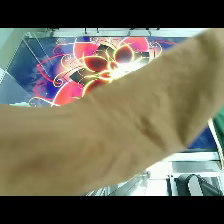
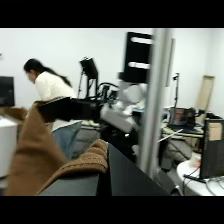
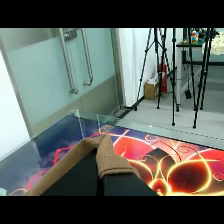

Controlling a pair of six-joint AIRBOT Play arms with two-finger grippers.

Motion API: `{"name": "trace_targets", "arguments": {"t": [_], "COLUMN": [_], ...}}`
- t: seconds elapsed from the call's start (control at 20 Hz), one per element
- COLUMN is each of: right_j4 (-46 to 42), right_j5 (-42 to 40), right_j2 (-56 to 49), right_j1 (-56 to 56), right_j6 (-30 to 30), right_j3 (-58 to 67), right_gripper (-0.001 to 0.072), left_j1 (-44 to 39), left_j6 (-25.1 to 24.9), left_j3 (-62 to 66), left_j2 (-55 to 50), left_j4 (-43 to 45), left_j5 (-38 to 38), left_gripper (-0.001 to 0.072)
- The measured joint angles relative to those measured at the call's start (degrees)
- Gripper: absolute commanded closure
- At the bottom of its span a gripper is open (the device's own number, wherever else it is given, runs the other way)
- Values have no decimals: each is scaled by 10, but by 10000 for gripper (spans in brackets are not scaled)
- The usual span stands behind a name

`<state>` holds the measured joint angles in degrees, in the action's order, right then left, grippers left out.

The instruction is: Fold the shirts.

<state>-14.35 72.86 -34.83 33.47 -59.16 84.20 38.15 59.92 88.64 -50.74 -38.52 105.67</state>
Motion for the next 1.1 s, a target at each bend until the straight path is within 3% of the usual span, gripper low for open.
{"name": "trace_targets", "arguments": {"t": [0.3,0.6,0.85,1.1], "right_j4": [-19,-85,12,126], "right_j5": [-43,-189,-289,-312], "right_j2": [-95,-317,-518,-635], "right_j1": [-67,-181,-203,-200], "right_j6": [44,67,153,244], "right_j3": [-104,-213,-218,-173], "right_gripper": [695,695,695,695], "left_j1": [-75,-136,-156,-173], "left_j6": [-15,-22,19,40], "left_j3": [-38,-71,46,198], "left_j2": [-150,-413,-670,-795], "left_j4": [243,442,487,485], "left_j5": [-10,-63,-92,-146], "left_gripper": [686,689,688,688]}}
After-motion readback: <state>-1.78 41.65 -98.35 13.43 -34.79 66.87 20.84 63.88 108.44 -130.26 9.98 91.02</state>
